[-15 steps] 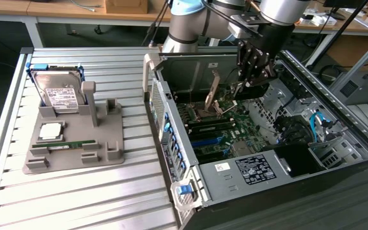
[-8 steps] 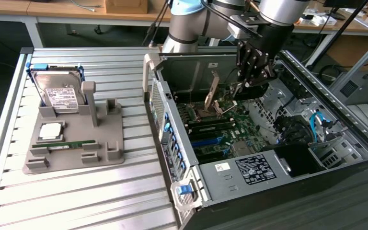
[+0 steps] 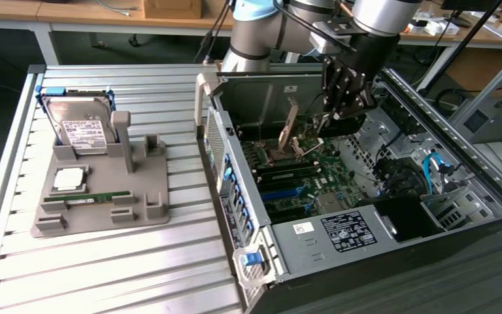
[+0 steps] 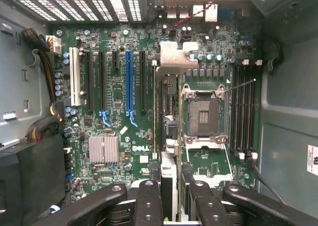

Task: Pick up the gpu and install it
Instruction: 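Insert the gpu into the slot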

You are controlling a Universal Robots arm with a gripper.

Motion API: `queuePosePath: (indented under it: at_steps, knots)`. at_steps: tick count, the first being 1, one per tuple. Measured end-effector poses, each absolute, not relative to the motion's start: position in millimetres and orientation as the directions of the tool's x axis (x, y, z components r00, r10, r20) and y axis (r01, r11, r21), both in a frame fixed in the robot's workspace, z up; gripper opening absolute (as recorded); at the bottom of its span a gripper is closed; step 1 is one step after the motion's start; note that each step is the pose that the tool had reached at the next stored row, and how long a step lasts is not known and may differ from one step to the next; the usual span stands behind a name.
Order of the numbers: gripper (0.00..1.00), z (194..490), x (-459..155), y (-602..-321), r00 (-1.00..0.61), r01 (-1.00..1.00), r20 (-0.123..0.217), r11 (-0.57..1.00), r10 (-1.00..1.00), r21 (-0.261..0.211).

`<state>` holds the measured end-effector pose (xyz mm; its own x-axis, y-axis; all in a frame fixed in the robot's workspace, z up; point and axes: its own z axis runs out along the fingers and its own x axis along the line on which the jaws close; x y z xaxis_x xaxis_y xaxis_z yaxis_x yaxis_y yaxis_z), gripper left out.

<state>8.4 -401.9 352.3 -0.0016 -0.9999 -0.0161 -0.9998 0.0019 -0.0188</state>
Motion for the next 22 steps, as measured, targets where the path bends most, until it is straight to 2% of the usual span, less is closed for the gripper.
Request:
queuePosePath:
  at_steps: [22]
  knots:
    - [0.27,347.5,6.4,-402.1,-0.002,-1.000,-0.016,0.002,-1.000,-0.019]
